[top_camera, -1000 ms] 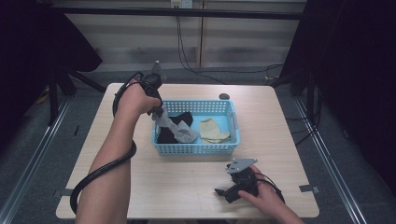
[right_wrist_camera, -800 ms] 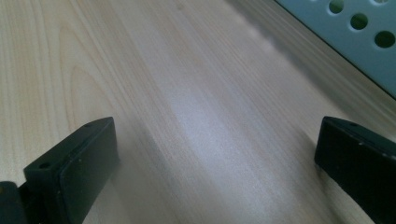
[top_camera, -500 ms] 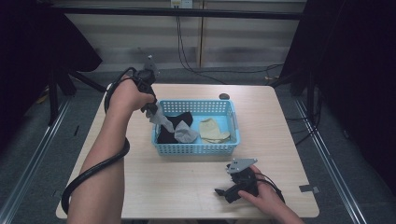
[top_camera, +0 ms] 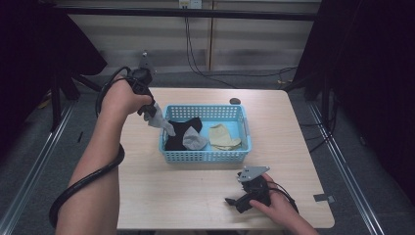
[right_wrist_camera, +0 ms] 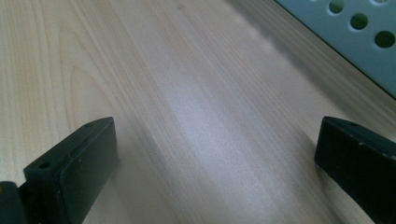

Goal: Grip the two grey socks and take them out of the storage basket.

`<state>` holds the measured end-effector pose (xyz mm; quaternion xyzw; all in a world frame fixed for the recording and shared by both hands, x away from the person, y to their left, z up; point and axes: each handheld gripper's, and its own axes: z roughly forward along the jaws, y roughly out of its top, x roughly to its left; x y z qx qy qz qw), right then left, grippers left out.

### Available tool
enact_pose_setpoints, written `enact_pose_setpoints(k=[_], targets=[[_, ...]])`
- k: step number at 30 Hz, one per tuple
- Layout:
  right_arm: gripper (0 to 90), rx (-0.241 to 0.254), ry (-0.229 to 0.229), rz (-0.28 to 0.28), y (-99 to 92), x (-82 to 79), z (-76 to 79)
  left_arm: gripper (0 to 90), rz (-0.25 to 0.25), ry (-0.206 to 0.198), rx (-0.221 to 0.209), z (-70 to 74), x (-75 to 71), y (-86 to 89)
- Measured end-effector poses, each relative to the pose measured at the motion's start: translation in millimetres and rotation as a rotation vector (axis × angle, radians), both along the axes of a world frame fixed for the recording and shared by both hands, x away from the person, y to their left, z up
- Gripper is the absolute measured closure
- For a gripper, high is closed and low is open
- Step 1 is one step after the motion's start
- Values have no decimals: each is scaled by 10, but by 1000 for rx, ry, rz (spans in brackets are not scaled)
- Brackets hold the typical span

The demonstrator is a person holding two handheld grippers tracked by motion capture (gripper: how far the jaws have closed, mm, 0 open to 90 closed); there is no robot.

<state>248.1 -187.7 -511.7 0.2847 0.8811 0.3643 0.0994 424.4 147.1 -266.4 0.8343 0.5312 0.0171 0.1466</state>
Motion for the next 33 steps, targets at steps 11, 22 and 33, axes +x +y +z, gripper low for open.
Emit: enact_pose_setpoints(k=[11, 22, 33], targets=[[0, 1, 2, 0, -1, 0, 1, 808, 33, 1, 7, 25, -70, 196], [0, 1, 1, 1, -1, 1, 2, 802, 65, 10, 10, -201, -107, 473], [0, 3, -1, 0, 0, 3, 1, 802, 92, 23, 27, -520, -140, 678]])
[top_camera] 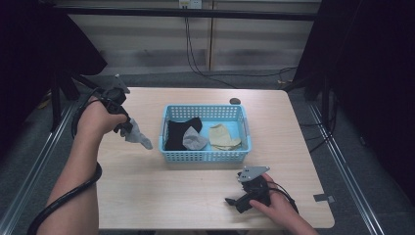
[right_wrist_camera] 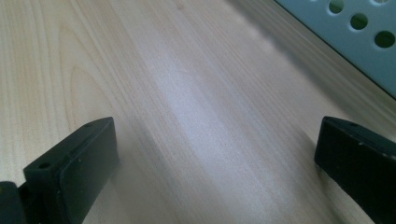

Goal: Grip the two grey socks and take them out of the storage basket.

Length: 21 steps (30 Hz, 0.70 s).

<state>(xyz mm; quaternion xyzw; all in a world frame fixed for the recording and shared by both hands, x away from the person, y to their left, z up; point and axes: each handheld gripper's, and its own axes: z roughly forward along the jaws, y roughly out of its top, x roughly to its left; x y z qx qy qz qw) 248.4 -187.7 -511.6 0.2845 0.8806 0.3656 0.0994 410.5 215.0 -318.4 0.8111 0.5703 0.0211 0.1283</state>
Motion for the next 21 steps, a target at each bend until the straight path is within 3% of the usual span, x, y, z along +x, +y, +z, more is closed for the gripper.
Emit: enact_pose_setpoints(k=[12, 21], targets=[[0, -1, -2, -4, 3, -3, -1, 782, -10, 14, 0, -359, -7, -25], [0, -1, -2, -4, 3, -4, -1, 772, -11, 21, -5, -548, -20, -39]])
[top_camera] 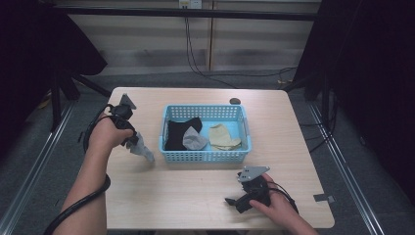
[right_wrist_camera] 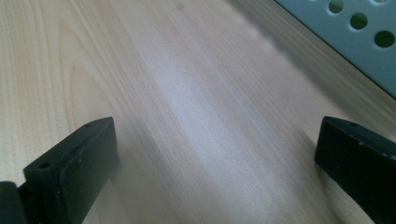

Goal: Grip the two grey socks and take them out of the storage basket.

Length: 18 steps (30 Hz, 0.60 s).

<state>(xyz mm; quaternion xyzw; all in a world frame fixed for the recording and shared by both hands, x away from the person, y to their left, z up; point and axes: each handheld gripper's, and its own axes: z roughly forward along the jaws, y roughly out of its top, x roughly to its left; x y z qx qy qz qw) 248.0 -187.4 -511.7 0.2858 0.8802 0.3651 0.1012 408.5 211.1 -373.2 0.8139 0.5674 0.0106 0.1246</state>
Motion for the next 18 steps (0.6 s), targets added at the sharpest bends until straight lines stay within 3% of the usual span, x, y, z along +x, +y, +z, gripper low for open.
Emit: enact_pose_setpoints(k=[6, 18], targets=[[0, 2, -1, 0, 1, 0, -2, 762, -12, 11, 0, -62, 0, -23], [0, 2, -1, -1, 2, 0, -2, 705, -42, -14, 8, -146, 8, -75]])
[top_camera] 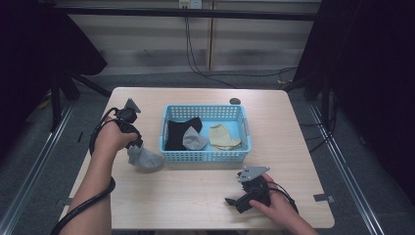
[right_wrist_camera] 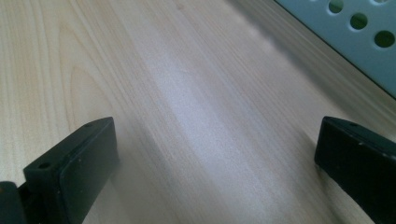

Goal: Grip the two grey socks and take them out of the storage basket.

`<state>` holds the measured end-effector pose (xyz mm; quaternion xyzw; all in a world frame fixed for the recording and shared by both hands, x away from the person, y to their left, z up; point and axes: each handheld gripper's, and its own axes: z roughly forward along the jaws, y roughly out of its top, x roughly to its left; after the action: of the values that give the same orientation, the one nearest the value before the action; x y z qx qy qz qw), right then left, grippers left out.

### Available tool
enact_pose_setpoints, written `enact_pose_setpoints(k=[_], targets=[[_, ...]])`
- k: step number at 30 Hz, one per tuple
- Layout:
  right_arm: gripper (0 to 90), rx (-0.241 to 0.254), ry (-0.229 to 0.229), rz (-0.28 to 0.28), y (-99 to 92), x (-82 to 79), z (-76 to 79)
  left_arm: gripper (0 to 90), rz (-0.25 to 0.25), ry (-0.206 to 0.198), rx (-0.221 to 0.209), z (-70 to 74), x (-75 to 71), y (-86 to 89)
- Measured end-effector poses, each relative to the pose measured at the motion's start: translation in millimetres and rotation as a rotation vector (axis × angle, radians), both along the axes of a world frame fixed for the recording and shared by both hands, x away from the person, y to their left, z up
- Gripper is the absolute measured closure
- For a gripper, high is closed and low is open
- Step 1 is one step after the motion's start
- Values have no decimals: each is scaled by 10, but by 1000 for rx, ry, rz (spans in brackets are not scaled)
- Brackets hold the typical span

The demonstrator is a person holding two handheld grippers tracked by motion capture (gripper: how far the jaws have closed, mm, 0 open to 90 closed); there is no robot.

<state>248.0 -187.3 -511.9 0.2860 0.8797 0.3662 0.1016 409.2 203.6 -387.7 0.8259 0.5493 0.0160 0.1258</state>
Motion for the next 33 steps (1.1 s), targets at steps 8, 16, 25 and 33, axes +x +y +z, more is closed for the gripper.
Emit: enact_pose_setpoints(k=[8, 16, 25, 33], targets=[[0, 0, 0, 0, 0, 0, 0, 498, 4, -38, -15, -2, 10, -53], [0, -2, 1, 1, -2, 0, 2, 338, -9, -69, -48, 107, 29, -129], [0, -2, 1, 1, -2, 0, 2, 309, -52, -92, -70, 151, 65, -375], [0, -2, 2, 0, -2, -1, 3, 306, -90, -103, -92, 155, 118, -611]])
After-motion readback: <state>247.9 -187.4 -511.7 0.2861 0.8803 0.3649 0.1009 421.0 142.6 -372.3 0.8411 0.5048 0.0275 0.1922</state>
